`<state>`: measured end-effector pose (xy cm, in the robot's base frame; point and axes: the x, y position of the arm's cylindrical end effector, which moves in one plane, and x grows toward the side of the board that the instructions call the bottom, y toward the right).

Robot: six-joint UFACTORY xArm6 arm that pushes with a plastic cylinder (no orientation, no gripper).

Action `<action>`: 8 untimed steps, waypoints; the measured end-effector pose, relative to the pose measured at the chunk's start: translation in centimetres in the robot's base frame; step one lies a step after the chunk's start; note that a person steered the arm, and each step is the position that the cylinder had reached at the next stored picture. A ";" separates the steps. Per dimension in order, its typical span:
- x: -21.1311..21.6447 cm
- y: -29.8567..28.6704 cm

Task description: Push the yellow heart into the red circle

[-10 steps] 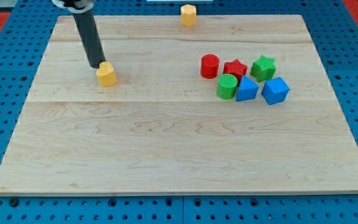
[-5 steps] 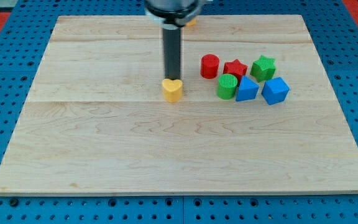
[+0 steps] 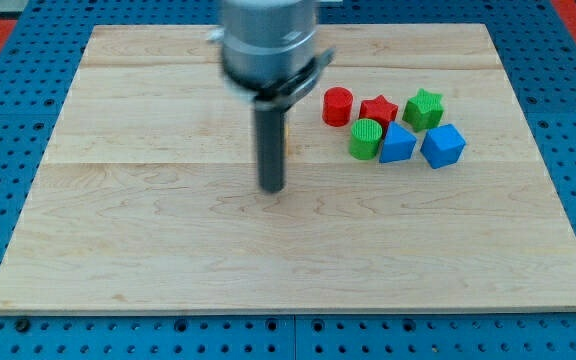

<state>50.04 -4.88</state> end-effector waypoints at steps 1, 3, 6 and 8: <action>-1.6 -3.2; -10.8 3.5; -13.0 7.8; -8.3 0.9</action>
<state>41.73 -3.95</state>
